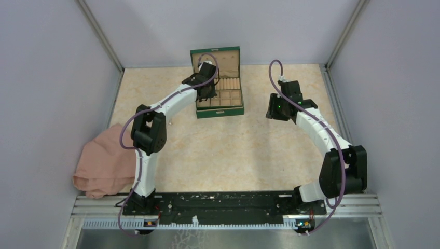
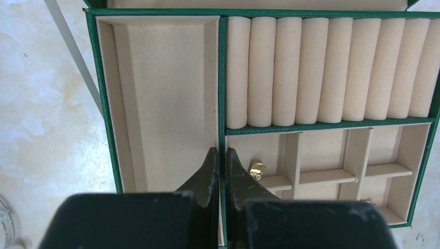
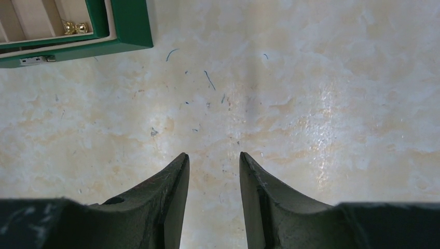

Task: Organize the mixed jewelry

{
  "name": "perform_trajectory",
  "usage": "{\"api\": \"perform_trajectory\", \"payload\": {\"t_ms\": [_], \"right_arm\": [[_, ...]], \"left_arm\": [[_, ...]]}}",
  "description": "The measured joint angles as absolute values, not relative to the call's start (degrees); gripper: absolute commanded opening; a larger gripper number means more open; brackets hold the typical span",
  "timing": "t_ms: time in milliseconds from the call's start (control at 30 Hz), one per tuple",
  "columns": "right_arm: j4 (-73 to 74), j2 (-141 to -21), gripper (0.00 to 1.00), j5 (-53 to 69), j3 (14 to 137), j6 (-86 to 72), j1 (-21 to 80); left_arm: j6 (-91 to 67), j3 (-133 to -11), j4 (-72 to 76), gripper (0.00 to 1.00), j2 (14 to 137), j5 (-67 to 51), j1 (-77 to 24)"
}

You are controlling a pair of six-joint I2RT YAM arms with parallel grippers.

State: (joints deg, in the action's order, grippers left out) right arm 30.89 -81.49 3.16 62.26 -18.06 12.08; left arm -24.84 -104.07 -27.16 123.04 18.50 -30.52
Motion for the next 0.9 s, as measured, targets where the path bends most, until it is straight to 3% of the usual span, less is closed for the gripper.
{"api": "perform_trajectory", "payload": {"t_ms": [900], "right_arm": [[30.9,-81.4,0.40,3.3,61.1,-18.1,12.1]], "left_arm": [[-28.8,-107.0,-31.9,0.00,124.2,13.5,-29.0]]}}
